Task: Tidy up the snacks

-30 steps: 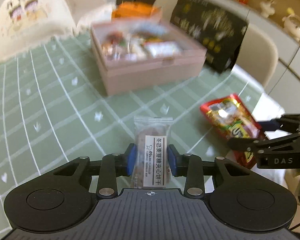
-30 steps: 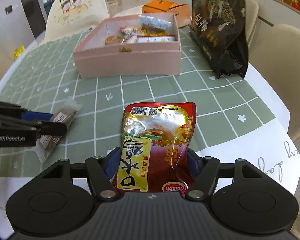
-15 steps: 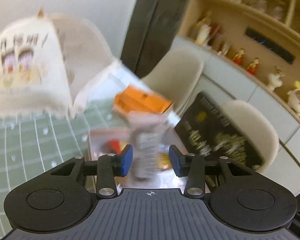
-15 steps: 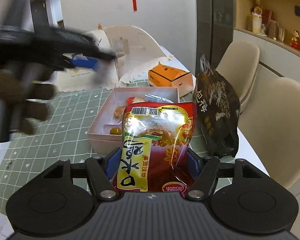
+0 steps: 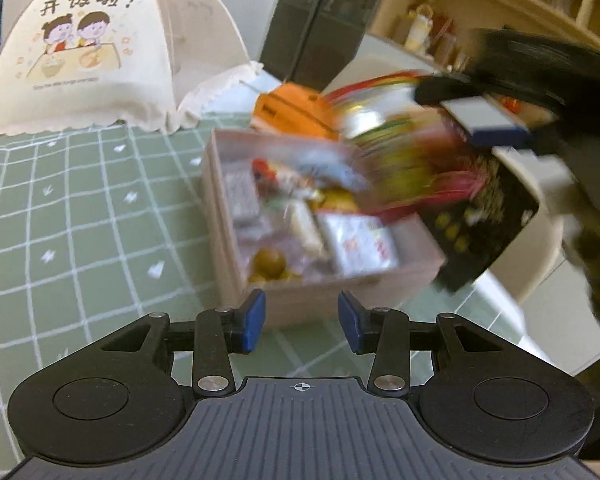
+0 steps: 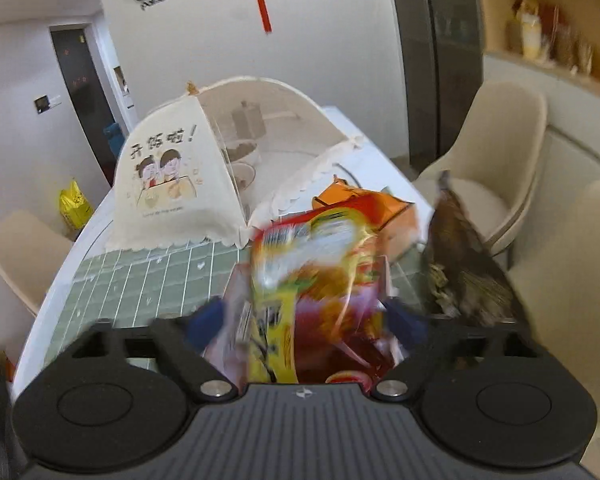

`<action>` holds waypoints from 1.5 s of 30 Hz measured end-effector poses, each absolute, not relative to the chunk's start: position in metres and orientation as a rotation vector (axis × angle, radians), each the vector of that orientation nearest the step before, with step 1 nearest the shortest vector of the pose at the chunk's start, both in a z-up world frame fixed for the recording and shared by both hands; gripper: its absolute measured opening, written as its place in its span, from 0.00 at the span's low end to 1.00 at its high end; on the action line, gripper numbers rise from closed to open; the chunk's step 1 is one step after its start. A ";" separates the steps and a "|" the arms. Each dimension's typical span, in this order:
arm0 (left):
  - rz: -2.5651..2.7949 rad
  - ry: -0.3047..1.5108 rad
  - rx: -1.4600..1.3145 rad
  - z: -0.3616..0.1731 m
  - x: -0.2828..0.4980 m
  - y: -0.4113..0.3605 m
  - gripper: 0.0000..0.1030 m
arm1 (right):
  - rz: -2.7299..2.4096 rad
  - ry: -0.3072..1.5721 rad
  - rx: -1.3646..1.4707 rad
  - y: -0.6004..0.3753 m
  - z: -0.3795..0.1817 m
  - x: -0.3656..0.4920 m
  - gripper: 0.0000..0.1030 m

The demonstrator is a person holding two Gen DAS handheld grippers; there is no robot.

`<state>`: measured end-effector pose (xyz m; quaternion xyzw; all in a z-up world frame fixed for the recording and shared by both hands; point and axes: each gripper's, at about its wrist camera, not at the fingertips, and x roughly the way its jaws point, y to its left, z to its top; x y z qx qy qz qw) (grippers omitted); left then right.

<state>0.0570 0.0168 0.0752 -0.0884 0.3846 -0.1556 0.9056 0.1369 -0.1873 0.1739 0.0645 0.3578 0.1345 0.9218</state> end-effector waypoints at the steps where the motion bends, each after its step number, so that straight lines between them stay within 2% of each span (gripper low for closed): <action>1: -0.318 0.790 -0.159 0.070 0.050 0.018 0.44 | 0.244 0.748 0.132 -0.185 0.165 0.150 0.91; 4: -0.284 0.774 -0.107 0.053 0.029 0.023 0.44 | 0.202 0.795 0.144 -0.185 0.133 0.152 0.91; 10: -0.177 0.719 -0.065 0.027 -0.004 0.032 0.44 | 0.148 0.812 0.183 -0.185 0.060 0.083 0.91; 15: -0.175 0.745 -0.045 0.012 -0.007 0.029 0.44 | 0.098 0.882 0.146 -0.171 0.011 0.047 0.91; 18: -0.176 0.704 -0.029 0.007 -0.006 0.023 0.49 | 0.096 0.827 0.072 -0.160 0.005 0.031 0.93; 20: -0.196 0.681 -0.024 0.004 -0.002 0.018 0.53 | 0.085 0.828 -0.003 -0.152 -0.001 0.029 1.00; 34: -0.162 0.641 0.065 -0.002 0.005 0.001 0.55 | 0.046 0.698 -0.004 -0.162 -0.009 0.016 1.00; 45: -0.165 0.642 0.054 -0.002 0.005 0.001 0.55 | 0.045 0.695 -0.003 -0.162 -0.009 0.016 1.00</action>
